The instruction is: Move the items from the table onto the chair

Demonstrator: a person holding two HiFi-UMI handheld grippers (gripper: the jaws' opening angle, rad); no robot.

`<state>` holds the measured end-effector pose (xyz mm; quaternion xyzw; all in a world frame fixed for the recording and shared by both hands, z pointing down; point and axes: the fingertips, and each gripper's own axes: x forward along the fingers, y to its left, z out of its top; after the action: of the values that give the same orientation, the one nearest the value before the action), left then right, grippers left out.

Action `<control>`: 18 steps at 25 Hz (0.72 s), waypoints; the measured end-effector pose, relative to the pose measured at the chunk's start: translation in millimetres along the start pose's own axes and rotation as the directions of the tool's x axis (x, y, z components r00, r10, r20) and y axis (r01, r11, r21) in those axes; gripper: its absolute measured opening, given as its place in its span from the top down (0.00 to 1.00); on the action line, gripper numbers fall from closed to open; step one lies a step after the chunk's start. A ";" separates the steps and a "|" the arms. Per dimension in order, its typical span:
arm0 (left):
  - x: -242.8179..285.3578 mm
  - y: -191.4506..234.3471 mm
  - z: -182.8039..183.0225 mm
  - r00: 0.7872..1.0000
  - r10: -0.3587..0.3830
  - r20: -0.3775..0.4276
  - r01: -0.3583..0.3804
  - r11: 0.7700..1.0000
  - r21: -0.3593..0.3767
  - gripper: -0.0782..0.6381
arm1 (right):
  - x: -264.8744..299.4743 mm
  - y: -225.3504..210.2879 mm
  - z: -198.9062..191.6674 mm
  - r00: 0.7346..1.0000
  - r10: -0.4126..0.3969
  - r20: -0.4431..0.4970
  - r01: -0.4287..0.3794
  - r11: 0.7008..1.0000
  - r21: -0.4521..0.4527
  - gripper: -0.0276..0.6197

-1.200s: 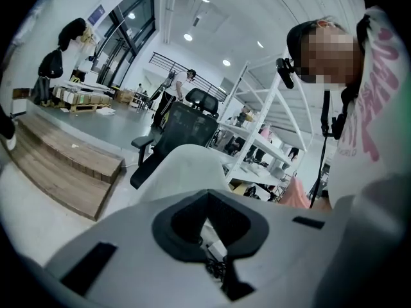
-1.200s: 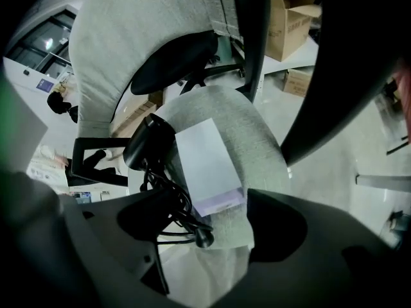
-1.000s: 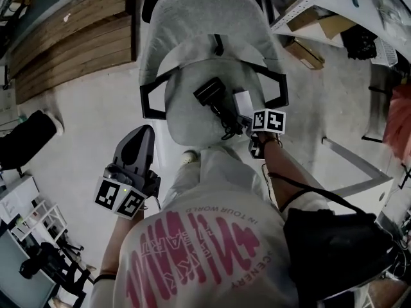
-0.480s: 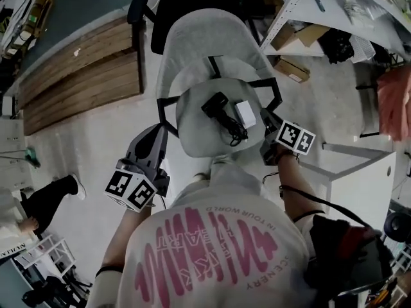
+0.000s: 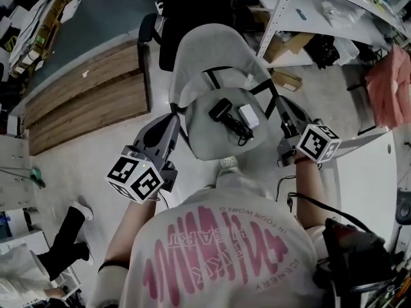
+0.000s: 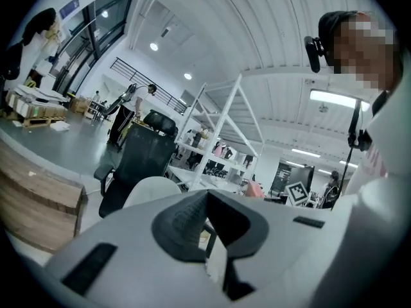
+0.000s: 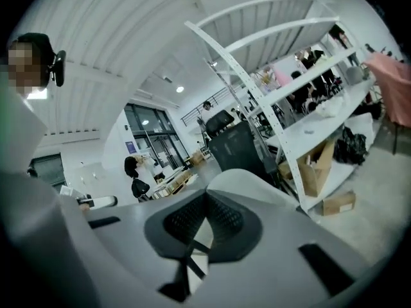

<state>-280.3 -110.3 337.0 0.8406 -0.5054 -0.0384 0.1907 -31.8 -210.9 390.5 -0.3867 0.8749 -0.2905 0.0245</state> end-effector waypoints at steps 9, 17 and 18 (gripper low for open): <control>-35.5 -40.7 -12.7 0.993 -0.119 0.001 0.119 0.992 0.027 0.88 | -54.9 95.2 -7.9 0.995 0.076 0.058 -0.066 0.986 -0.156 0.94; -53.1 -62.7 -23.9 0.990 -0.141 -0.001 0.141 0.990 0.013 0.88 | -82.1 124.7 -44.0 0.992 0.128 0.010 -0.126 0.985 -0.117 0.94; -53.5 -65.8 -24.2 0.990 -0.140 -0.001 0.140 0.990 0.015 0.88 | -84.8 125.7 -43.9 0.991 0.136 0.010 -0.134 0.985 -0.105 0.94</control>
<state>-245.1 -29.8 328.8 0.8755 -0.4454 -0.0479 0.1811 -67.5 -63.9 345.3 -0.3299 0.9128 -0.2388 0.0316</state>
